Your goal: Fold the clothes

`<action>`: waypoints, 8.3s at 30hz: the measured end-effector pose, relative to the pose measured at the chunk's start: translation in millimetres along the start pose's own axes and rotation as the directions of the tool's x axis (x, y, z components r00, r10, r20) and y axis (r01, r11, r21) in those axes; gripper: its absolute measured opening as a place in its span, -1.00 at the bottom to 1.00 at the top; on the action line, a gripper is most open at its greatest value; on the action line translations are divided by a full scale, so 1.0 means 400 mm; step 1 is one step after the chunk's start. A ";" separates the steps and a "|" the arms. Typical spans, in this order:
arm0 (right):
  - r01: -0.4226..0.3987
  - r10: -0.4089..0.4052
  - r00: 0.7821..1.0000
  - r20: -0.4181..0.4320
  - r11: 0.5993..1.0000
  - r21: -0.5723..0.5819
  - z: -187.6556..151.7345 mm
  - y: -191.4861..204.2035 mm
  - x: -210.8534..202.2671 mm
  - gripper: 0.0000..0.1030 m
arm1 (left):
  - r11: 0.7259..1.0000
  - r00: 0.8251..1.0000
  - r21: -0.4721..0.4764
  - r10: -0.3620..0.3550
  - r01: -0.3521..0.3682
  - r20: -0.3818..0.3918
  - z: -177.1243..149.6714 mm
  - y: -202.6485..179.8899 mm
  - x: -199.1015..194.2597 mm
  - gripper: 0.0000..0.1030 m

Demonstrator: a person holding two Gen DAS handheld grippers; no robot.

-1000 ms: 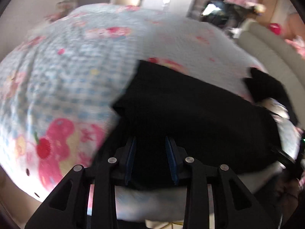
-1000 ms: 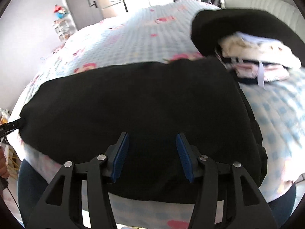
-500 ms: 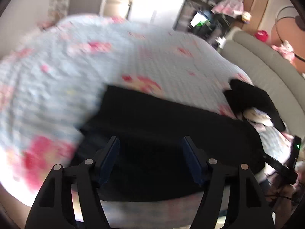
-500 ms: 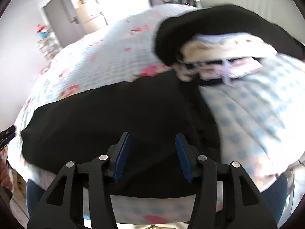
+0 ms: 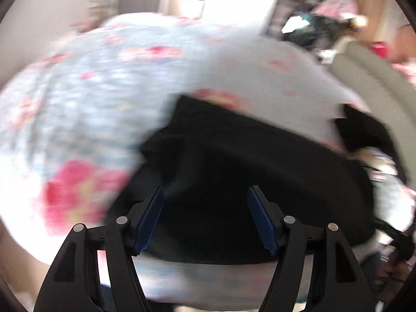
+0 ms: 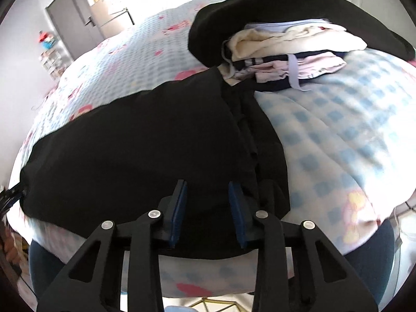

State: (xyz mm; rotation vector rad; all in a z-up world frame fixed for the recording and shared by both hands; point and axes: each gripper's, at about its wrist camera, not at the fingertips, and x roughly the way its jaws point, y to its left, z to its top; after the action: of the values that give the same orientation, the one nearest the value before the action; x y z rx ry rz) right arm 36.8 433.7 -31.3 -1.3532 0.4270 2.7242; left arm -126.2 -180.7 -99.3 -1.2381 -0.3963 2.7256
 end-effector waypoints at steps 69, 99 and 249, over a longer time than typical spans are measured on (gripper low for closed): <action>0.017 -0.030 0.986 -0.163 0.997 -0.079 -0.034 -0.196 0.049 0.38 | 0.854 0.971 0.508 0.017 0.111 -0.239 -0.135 -0.672 0.285 0.72; 0.020 -0.023 0.996 -0.084 0.999 -0.034 -0.008 -0.139 0.048 0.37 | 0.953 0.967 0.178 0.254 -0.243 -0.038 0.013 -0.040 0.055 0.56; -0.338 0.316 0.938 -0.143 0.925 -0.171 0.106 0.073 -0.092 -0.07 | 0.884 0.869 0.088 -0.426 0.459 -0.250 0.067 -0.521 0.186 0.62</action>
State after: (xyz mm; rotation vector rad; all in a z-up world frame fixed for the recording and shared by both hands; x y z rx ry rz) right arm 20.9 419.5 28.4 -1.6246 0.4431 3.0360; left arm -195.0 30.1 -76.5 -1.2191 -0.3916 2.1605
